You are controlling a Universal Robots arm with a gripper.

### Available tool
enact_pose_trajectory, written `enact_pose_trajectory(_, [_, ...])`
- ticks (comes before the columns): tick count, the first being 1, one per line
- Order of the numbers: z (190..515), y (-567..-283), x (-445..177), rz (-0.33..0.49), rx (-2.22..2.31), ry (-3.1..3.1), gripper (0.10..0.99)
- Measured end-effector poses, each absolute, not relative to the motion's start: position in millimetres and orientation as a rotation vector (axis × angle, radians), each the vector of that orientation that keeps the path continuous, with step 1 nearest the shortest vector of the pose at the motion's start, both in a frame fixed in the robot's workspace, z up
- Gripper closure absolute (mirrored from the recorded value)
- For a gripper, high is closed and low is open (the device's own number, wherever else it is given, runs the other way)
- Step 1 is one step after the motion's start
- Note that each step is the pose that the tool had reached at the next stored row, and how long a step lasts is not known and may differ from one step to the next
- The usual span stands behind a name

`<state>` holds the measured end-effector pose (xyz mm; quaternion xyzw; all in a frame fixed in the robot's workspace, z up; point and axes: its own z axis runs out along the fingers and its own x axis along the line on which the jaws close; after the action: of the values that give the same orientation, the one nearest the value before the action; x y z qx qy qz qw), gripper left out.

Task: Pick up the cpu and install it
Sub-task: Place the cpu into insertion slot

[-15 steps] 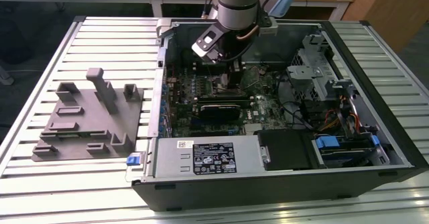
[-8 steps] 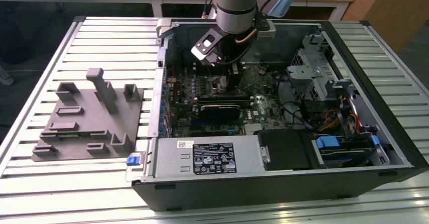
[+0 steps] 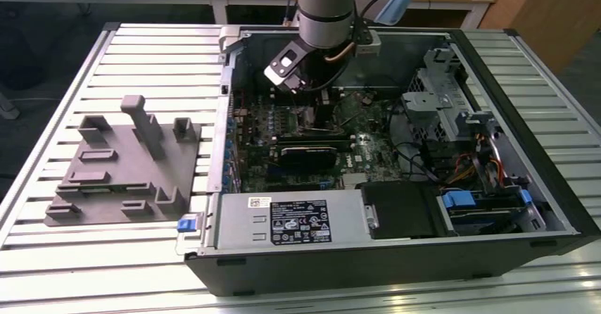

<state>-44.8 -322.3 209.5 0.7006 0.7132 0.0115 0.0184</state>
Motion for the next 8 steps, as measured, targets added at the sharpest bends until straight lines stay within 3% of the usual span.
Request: enact_pose_trajectory(8, [203.0,-319.6,-45.9,0.035,2.175,2.214,0.541])
